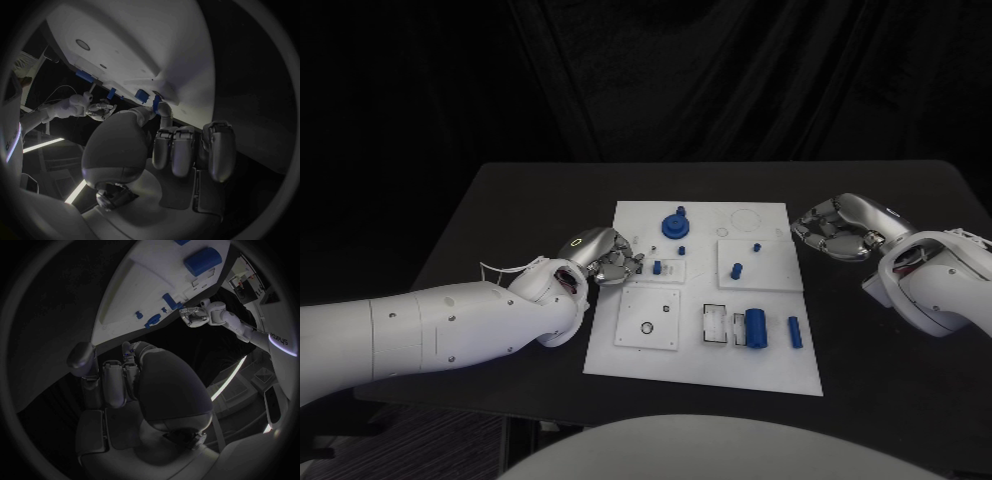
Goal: Assemble the parts on the task board
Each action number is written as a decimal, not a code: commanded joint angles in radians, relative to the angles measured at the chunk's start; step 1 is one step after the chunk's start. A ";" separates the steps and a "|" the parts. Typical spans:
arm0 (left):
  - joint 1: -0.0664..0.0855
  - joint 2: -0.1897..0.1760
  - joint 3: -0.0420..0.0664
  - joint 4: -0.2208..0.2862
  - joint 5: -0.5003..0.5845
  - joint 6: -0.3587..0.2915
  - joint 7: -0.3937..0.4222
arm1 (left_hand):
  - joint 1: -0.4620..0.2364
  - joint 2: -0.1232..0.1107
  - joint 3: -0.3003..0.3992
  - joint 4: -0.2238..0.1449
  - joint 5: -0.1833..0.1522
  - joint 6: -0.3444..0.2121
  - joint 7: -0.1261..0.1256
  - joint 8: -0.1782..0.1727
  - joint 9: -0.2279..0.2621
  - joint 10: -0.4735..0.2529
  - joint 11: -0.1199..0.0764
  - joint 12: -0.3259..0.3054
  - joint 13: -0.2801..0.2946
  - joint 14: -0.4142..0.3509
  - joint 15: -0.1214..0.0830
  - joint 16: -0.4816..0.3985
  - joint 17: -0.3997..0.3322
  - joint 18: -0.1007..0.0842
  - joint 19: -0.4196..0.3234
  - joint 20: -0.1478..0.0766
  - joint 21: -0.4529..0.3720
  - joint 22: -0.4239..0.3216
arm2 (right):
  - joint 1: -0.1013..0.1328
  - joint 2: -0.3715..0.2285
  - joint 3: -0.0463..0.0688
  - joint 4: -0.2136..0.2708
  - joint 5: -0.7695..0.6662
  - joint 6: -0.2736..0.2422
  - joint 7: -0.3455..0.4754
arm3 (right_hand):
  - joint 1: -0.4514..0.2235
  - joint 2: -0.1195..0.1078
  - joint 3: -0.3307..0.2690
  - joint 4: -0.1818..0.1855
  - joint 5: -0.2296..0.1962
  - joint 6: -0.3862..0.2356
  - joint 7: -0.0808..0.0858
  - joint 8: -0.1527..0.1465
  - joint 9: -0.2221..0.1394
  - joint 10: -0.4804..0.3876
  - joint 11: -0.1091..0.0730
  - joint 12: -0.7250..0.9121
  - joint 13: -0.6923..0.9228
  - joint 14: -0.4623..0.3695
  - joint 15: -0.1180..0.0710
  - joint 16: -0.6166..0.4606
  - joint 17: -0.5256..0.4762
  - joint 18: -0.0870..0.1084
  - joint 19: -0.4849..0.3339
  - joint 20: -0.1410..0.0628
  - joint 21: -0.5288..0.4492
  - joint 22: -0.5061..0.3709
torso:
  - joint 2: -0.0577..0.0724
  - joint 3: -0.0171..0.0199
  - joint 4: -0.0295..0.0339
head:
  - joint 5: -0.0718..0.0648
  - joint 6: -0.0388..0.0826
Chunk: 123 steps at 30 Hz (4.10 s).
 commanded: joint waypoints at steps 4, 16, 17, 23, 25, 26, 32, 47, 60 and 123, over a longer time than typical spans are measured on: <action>-0.001 0.001 0.001 0.004 -0.001 0.023 0.016 | -0.005 0.009 0.071 -0.062 0.000 0.002 -0.007 -0.001 0.034 0.105 -0.005 0.003 0.263 0.104 -0.006 0.003 0.263 0.003 0.038 -0.004 -0.006 0.219 | -0.003 -0.001 0.001 0.002 -0.005 -0.002 -0.011 | 0.006 -0.007 0.003 -0.003 0.004 -0.001 0.003 0.001 0.001 -0.008 0.001 -0.005 0.076 0.000 -0.006 -0.005 0.031 0.008 -0.002 0.003 -0.005 0.118 | 0.000 0.0000 0.0003 | 0.000 0.000; -0.002 0.002 0.001 0.002 -0.001 0.029 0.013 | -0.006 0.010 0.072 -0.062 -0.002 0.001 -0.006 0.000 0.035 0.105 -0.005 0.003 0.263 0.104 -0.006 0.003 0.263 0.003 0.038 -0.004 -0.006 0.219 | -0.003 -0.003 0.001 0.003 -0.005 -0.001 -0.013 | 0.006 -0.007 0.003 -0.003 0.004 -0.001 0.003 0.001 0.001 -0.008 0.001 -0.005 0.076 0.000 -0.006 -0.005 0.031 0.008 -0.002 0.003 -0.005 0.118 | 0.000 0.0002 0.0000 | 0.000 0.000; -0.002 0.002 0.001 0.002 -0.001 0.030 0.012 | -0.006 0.010 0.072 -0.062 -0.002 0.001 -0.006 0.000 0.035 0.105 -0.005 0.003 0.263 0.104 -0.006 0.003 0.263 0.003 0.038 -0.004 -0.006 0.219 | -0.003 -0.003 0.001 0.003 -0.005 -0.001 -0.013 | 0.006 -0.007 0.003 -0.003 0.004 -0.001 0.003 0.001 0.001 -0.008 0.001 -0.005 0.076 0.000 -0.006 -0.005 0.031 0.008 -0.002 0.003 -0.005 0.118 | 0.000 0.0003 0.0001 | 0.000 0.000; -0.002 0.001 0.001 0.004 -0.001 0.036 0.007 | -0.006 0.010 0.073 -0.062 -0.002 0.000 -0.006 -0.001 0.034 0.105 -0.005 0.003 0.263 0.104 -0.006 0.003 0.263 0.003 0.037 -0.004 -0.007 0.219 | -0.003 -0.002 0.001 0.002 -0.005 0.000 -0.014 | 0.006 -0.007 0.003 -0.003 0.004 -0.001 0.003 0.001 0.001 -0.008 0.001 -0.005 0.076 0.000 -0.006 -0.005 0.031 0.008 -0.002 0.003 -0.005 0.118 | 0.000 0.0000 0.0002 | 0.001 0.000; -0.003 0.001 0.001 0.004 -0.001 0.040 0.005 | -0.006 0.010 0.073 -0.062 -0.002 0.000 -0.006 -0.002 0.034 0.105 -0.005 0.003 0.263 0.104 -0.006 0.003 0.263 0.004 0.037 -0.004 -0.008 0.219 | -0.003 -0.002 0.001 0.002 -0.005 0.000 -0.014 | 0.006 -0.007 0.003 -0.003 0.004 -0.001 0.003 0.001 0.001 -0.008 0.001 -0.005 0.076 0.000 -0.006 -0.005 0.031 0.008 -0.002 0.003 -0.005 0.118 | 0.000 0.0001 0.0001 | 0.001 0.000; -0.003 0.001 0.001 0.004 -0.001 0.042 0.005 | -0.008 0.010 0.073 -0.062 -0.005 -0.003 -0.005 -0.005 0.033 0.105 -0.004 0.003 0.263 0.104 -0.006 0.003 0.263 0.004 0.036 -0.004 -0.009 0.218 | -0.003 -0.001 0.001 0.001 -0.005 0.000 -0.014 | 0.006 -0.007 0.003 -0.003 0.004 -0.001 0.003 0.001 0.001 -0.008 0.001 -0.005 0.076 0.000 -0.006 -0.005 0.031 0.008 -0.002 0.003 -0.005 0.118 | -0.001 0.0003 -0.0001 | 0.002 0.000; -0.004 -0.001 0.001 0.004 -0.001 0.046 0.005 | -0.033 0.013 0.065 -0.049 -0.051 -0.016 -0.003 -0.008 0.030 0.105 -0.001 0.003 0.263 0.104 -0.003 0.003 0.263 0.004 0.034 -0.001 -0.012 0.218 | -0.003 -0.001 0.001 0.001 -0.005 0.001 -0.014 | 0.006 -0.007 0.003 -0.003 0.004 -0.001 0.003 0.001 0.001 -0.008 0.001 -0.005 0.076 0.000 -0.006 -0.005 0.031 0.008 -0.002 0.003 -0.005 0.118 | -0.001 0.0002 -0.0002 | 0.002 0.000; -0.005 -0.002 0.001 0.000 -0.001 0.052 0.004 | -0.234 0.075 -0.185 0.025 -0.173 -0.026 0.005 -0.052 0.007 0.105 0.008 0.003 0.263 0.104 0.005 0.003 0.263 0.006 0.029 0.006 -0.021 0.215 | -0.003 0.000 0.001 0.000 -0.005 0.002 -0.015 | 0.007 -0.007 0.005 -0.005 0.004 0.000 0.004 0.003 0.002 -0.007 0.002 -0.005 0.076 0.000 -0.005 -0.005 0.030 0.008 -0.002 0.003 -0.006 0.118 | -0.001 -0.0002 -0.0002 | 0.001 0.000; -0.005 -0.005 0.001 -0.002 -0.001 0.051 -0.008 | -0.313 0.116 -0.283 0.025 -0.172 -0.014 0.005 -0.080 0.001 0.105 0.008 0.003 0.263 0.104 0.006 0.003 0.263 0.006 0.029 0.008 -0.021 0.215 | -0.003 -0.001 0.001 0.001 -0.005 0.003 -0.015 | 0.007 -0.007 0.005 -0.005 0.004 0.000 0.004 0.003 0.002 -0.007 0.002 -0.005 0.076 0.000 -0.005 -0.005 0.030 0.008 -0.002 0.003 -0.006 0.118 | 0.000 0.0002 -0.0001 | 0.001 0.000; 0.153 -0.035 0.001 -0.018 -0.107 0.165 0.442 | 0.105 0.152 -0.282 0.021 -0.144 -0.472 0.094 -0.042 0.020 -0.117 0.088 -0.209 0.145 -0.017 0.082 -0.075 0.158 0.045 -0.142 0.072 -0.223 0.156 | -0.003 -0.002 0.001 0.012 -0.005 -0.089 0.073 | -0.004 -0.011 0.001 0.000 0.004 0.008 0.002 0.008 0.004 -0.003 0.001 -0.002 0.079 0.004 -0.006 0.000 0.036 0.005 0.005 0.003 0.008 0.121 | -0.002 -0.0001 -0.0021 | 0.004 0.000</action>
